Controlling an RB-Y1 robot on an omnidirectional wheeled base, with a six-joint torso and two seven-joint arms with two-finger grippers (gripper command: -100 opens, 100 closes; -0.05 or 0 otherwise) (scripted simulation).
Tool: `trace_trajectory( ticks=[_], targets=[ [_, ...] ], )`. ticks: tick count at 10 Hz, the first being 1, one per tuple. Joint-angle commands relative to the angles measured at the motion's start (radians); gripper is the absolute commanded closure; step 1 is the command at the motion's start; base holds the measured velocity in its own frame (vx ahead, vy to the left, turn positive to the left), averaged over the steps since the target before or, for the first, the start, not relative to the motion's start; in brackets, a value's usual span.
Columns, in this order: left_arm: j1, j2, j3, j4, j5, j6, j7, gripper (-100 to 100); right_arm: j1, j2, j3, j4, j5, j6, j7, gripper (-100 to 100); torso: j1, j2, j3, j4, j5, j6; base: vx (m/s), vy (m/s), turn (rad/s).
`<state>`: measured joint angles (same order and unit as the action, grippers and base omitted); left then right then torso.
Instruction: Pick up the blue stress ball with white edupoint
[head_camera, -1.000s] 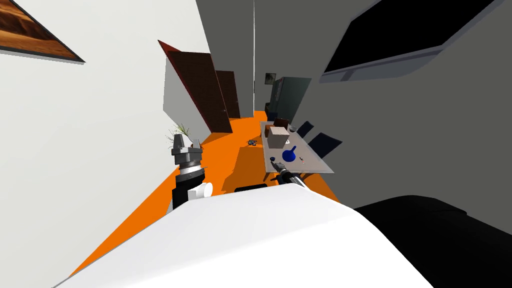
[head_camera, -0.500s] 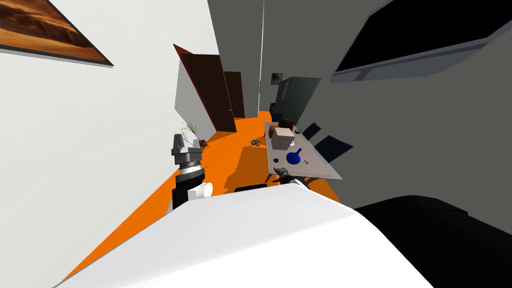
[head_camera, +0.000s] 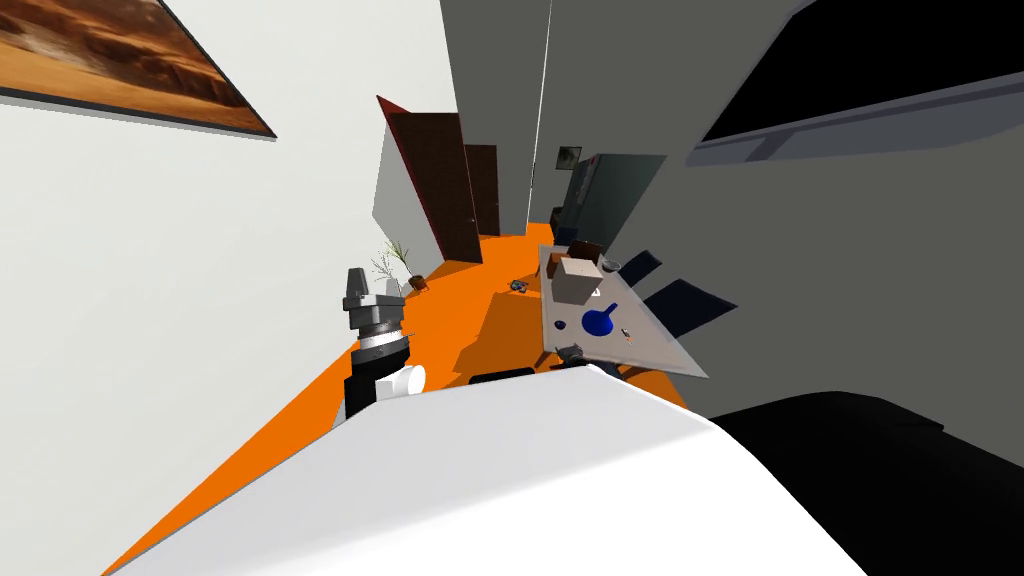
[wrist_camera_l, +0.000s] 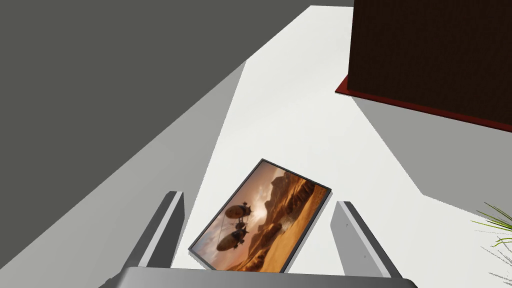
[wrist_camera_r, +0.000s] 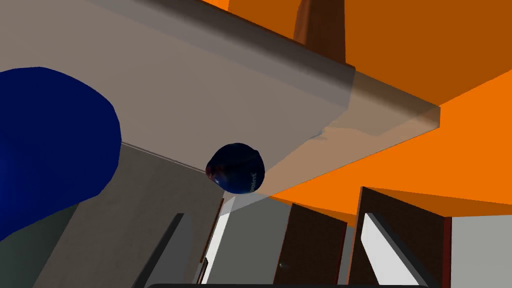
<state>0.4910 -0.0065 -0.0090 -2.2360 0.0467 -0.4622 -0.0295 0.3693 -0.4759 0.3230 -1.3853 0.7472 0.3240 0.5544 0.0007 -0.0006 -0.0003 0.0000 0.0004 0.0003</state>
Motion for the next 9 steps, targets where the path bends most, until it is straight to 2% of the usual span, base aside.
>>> trace_trajectory(
  ticks=[1,2,3,4,6,7,8,9],
  targets=[
    [0.0,0.0,0.0,0.0,0.0,0.0,0.0,0,-0.002,-0.003,0.013,0.035,0.031,0.041,0.016,-100,0.0,0.0,0.0,0.0,0.0,0.0,0.015,0.008,0.096],
    [0.0,0.0,0.0,0.0,0.0,0.0,0.0,0,-0.014,-0.013,0.035,0.07,0.056,0.08,0.041,-100,0.0,0.0,0.0,0.0,0.0,0.001,0.022,0.011,0.185],
    [0.0,0.0,0.0,0.0,0.0,0.0,0.0,0,-0.014,-0.013,0.035,0.084,0.071,0.088,0.041,-100,0.0,0.0,0.0,0.0,0.0,0.0,0.022,0.003,0.094],
    [0.0,0.0,0.0,0.0,0.0,0.0,0.0,0,-0.026,-0.021,0.058,0.12,0.11,0.13,0.065,-100,-0.001,0.0,0.0,0.0,0.0,0.001,0.027,0.008,0.198],
    [0.0,0.0,0.0,0.0,0.0,0.0,0.0,0,-0.026,-0.021,0.058,0.154,0.128,0.133,0.065,-100,-0.001,-0.001,0.0,0.0,0.0,0.001,0.016,-0.001,0.039],
    [0.0,0.0,0.0,0.0,0.0,0.0,0.0,0,-0.039,-0.027,0.08,0.191,0.17,0.177,0.089,-100,-0.001,0.0,0.0,0.0,0.0,0.001,0.016,0.002,0.207],
    [0.0,0.0,0.0,0.0,0.0,0.0,0.0,0,-0.039,-0.027,0.08,0.212,0.175,0.177,0.089,-100,-0.001,0.0,0.0,0.0,0.0,0.0,0.021,-0.004,0.104],
    [0.0,0.0,0.0,0.0,0.0,0.0,0.0,0,-0.052,-0.032,0.102,0.241,0.208,0.22,0.111,-100,-0.001,0.0,0.0,0.0,0.0,0.001,0.029,0.003,0.19]
  ],
)
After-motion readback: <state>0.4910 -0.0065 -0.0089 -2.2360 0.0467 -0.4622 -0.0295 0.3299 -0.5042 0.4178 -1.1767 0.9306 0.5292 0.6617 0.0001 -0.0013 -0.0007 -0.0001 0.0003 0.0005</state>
